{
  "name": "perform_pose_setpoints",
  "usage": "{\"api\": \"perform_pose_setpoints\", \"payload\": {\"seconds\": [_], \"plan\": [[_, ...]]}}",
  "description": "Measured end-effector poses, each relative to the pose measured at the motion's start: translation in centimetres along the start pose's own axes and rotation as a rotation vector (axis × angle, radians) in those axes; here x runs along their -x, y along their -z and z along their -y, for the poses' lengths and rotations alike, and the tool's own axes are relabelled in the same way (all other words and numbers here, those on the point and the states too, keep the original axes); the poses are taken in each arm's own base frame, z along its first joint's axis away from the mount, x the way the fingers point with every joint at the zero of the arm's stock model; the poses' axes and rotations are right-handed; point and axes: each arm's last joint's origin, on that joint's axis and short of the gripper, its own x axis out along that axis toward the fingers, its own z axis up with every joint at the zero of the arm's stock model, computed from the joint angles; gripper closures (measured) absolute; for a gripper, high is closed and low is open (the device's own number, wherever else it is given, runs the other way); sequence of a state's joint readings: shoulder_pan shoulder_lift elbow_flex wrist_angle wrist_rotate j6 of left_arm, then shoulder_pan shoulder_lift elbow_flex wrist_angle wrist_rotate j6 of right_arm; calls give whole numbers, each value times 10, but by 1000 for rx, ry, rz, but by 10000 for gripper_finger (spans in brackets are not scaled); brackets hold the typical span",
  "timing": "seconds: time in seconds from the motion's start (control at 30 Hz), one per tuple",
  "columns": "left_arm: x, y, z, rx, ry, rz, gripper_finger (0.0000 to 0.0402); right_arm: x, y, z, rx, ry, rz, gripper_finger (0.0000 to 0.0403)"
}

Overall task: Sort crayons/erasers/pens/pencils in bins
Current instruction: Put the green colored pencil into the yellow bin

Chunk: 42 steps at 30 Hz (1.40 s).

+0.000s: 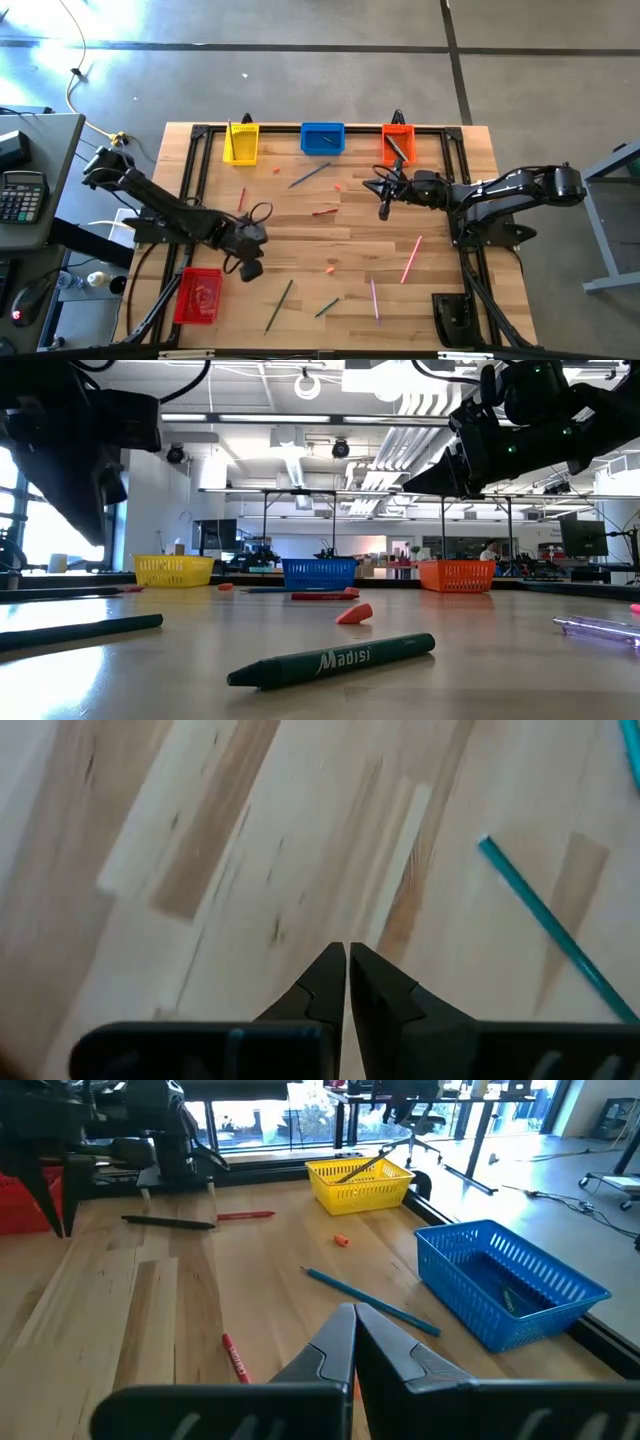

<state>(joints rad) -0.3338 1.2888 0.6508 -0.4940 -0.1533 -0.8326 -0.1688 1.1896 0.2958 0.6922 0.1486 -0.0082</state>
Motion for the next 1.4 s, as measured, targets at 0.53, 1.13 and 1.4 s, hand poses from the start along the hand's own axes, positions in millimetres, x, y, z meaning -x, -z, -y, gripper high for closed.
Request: {"api": "perform_pose_setpoints", "payload": {"seconds": [0.53,1.13,1.4], "plan": [[14,-11,71,110,99,-198,396,0,-4,0,78,4,38,402],[-43,-33,149,362,-14,-278,371,-5,-23,-3,208,-67,111,402],[-75,-26,166,444,-141,-308,335,-5,-23,-3,235,-77,111,402]]}}
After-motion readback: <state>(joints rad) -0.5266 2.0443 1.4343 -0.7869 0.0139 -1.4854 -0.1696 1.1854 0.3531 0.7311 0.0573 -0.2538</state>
